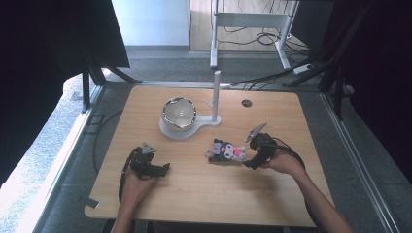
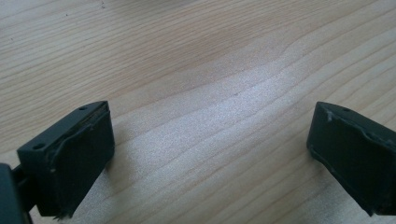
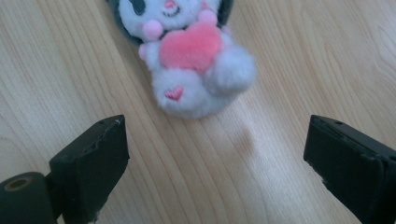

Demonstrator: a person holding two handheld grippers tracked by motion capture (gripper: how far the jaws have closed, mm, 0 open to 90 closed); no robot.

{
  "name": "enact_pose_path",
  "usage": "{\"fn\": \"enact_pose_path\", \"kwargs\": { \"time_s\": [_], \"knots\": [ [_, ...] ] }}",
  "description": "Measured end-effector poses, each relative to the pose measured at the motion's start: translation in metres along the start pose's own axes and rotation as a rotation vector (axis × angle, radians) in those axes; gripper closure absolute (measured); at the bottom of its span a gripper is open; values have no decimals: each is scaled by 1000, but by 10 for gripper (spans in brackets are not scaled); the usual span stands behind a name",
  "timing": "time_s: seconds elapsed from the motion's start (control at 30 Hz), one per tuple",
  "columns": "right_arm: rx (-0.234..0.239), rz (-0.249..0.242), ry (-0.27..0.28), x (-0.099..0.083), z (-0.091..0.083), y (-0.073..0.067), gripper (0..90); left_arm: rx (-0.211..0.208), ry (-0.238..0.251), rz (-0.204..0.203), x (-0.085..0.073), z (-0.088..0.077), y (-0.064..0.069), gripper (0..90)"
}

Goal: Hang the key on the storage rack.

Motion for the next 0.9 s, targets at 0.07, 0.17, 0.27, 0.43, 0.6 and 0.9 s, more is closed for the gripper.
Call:
{"fn": "enact_pose_path", "kwargs": {
  "time_s": [0.07, 0.17, 0.27, 0.43, 0.6, 0.9],
  "knots": [
    [5, -24, -30, 8, 3, 0, 84, 0, 0, 0, 0, 0, 0, 7],
    [10, -35, -47, 14, 6, -1, 92, 0, 0, 0, 0, 0, 0, 7],
    [23, -60, -91, 25, 13, -1, 113, 0, 0, 0, 0, 0, 0, 7],
    [30, -92, -131, 35, 19, -1, 134, 0, 0, 0, 0, 0, 0, 7],
    [37, -128, -185, 47, 27, -2, 142, 0, 0, 0, 0, 0, 0, 7],
    [77, -179, -299, 61, 46, -3, 265, 0, 0, 0, 0, 0, 0, 7]
  ]
}}
Point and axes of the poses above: each handheld gripper's, and its own axes: z roughly forward along the jaws, x roughly out of its top, y roughly to its right, the point moved 4 cm from there along z, roughly forward along the jaws, and after that the axes turned 9 degrees about x, right-handed, at the moved point
